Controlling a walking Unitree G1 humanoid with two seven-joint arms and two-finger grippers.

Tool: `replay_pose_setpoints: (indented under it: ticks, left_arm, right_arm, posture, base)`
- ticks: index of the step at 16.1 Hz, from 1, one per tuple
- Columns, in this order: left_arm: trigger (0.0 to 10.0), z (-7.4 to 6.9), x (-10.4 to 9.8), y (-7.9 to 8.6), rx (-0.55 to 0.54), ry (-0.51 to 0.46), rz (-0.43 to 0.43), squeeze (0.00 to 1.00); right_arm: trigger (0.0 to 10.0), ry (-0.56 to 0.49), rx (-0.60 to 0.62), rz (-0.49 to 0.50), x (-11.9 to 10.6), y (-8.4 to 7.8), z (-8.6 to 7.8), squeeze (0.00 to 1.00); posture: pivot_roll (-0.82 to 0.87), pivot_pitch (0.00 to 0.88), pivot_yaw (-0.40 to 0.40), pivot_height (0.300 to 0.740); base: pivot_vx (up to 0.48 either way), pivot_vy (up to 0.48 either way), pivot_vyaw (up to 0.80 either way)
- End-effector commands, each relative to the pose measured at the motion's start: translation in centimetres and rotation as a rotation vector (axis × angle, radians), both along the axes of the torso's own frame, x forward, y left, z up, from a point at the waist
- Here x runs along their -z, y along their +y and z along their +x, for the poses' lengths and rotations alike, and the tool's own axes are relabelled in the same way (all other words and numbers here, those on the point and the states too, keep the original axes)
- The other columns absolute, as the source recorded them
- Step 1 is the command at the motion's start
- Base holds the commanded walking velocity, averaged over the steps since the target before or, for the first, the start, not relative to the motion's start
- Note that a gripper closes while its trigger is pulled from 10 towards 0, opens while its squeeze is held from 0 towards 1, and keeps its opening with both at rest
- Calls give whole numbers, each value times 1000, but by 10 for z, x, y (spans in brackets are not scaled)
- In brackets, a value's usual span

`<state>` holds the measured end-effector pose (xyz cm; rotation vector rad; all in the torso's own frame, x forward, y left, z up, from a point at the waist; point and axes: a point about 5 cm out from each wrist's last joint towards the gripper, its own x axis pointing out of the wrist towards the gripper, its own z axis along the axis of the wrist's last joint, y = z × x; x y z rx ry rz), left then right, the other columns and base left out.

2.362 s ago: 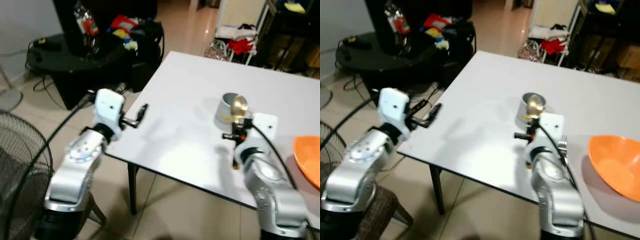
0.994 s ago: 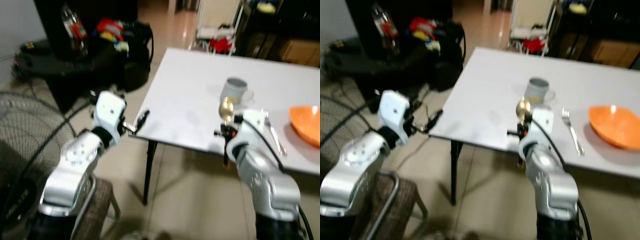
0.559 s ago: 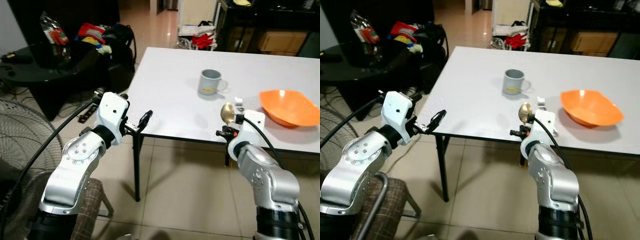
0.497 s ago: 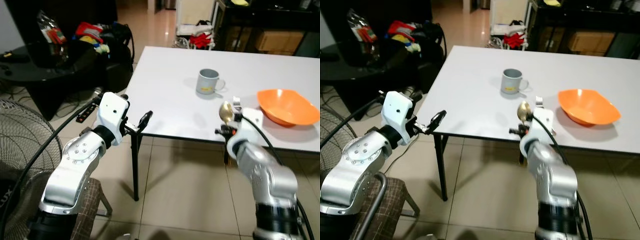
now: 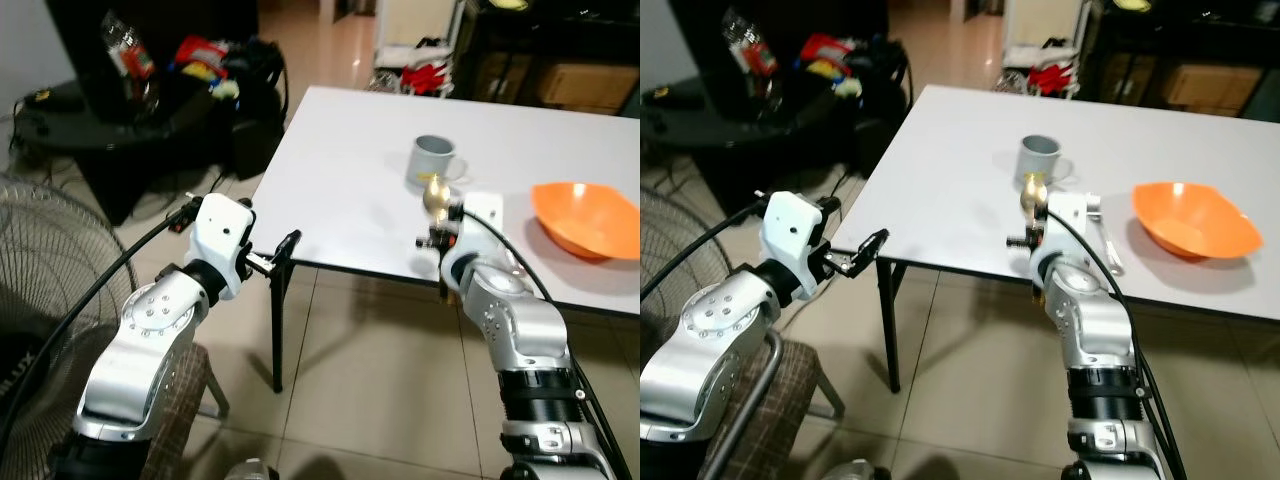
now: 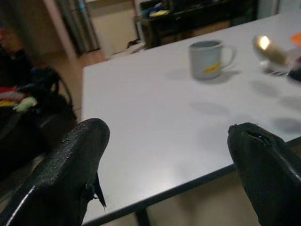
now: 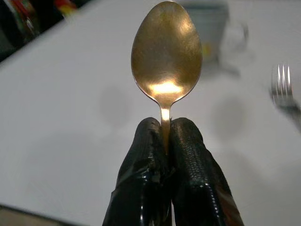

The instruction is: Setting the table

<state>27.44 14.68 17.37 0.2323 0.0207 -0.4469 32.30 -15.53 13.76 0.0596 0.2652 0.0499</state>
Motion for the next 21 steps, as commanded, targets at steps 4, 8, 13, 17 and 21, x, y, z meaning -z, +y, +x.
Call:
replay_pose_setpoints:
  ticks: [4,8,13,17,21]
  left_arm:
    - [10000,-3,0,8,-82,-6,-30,0]
    - [10000,-2,-2,8,-69,-10,-30,0]
    - [10000,-1,-2,7,-53,-6,-27,0]
    - [10000,-1,-2,7,-42,-4,-28,0]
    - [10000,-3,1,7,-33,4,-33,0]
  right_arm:
    - [10000,-144,-94,91,-15,17,-24,0]
    - [10000,-140,-69,68,-9,16,-33,0]
    - [10000,-107,-92,76,-3,19,-41,0]
    - [10000,-90,-77,60,-2,17,-42,0]
    - [10000,-86,-104,49,-1,19,-44,0]
  posture:
    - [84,0,-41,740]
    - [72,0,-26,740]
    - [70,0,-22,740]
    - [66,0,-22,740]
    - [66,0,-33,740]
  base:
    - [0,0,0]
    - [215,0,400]
    - [305,0,0]
    - [305,0,0]
    - [304,0,0]
